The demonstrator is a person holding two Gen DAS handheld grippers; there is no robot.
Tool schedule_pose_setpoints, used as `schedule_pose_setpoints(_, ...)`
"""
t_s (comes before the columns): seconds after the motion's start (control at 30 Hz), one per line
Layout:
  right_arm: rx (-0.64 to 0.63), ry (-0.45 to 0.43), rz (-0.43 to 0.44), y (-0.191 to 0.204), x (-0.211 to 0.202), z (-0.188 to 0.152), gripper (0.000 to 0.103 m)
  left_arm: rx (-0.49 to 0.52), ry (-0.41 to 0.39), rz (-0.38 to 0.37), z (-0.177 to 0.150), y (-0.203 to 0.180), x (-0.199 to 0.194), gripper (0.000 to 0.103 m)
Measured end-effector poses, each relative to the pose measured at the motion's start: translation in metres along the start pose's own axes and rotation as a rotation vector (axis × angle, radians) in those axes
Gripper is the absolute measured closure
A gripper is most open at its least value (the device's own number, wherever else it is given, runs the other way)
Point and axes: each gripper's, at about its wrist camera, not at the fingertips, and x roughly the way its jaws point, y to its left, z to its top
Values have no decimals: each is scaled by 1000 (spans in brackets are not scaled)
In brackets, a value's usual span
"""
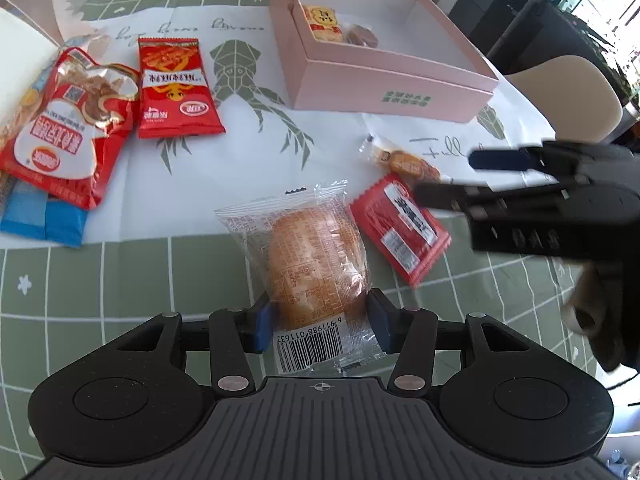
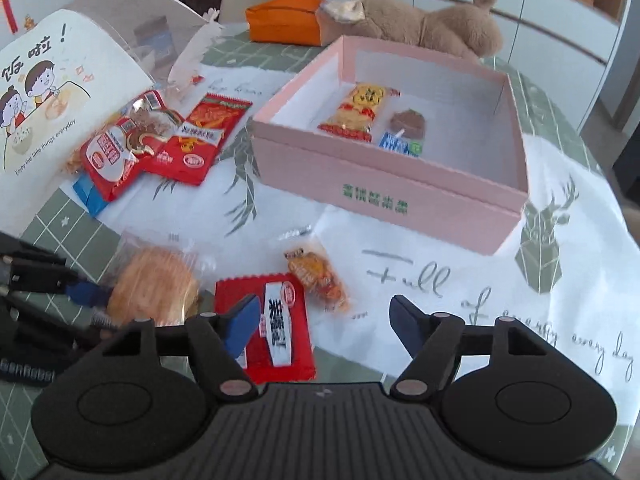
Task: Organize snacks
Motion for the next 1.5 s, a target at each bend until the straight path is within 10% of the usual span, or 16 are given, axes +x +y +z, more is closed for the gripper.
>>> schedule_pose_setpoints(0.2,42,-5,1,-5,21,17,34,-50,9,-30,1,7,-1,50)
schedule_pose_setpoints(0.4,21,61,58,-3,32,18,82,-88,-34,-36,4,10,-17,50)
schedule_pose_setpoints(0.77,11,111,64,-12,9,-8,83,-124,-13,-14,16,3,8,49)
schedule_pose_setpoints(1.17,27,55,98,-22,-39,-14,84,-59,-166,-86,12,-32,-34,53)
schedule_pose_setpoints(1.5,95,-134,6,-68,-68,78,82,-114,-376,-186,168,-38,-62,51)
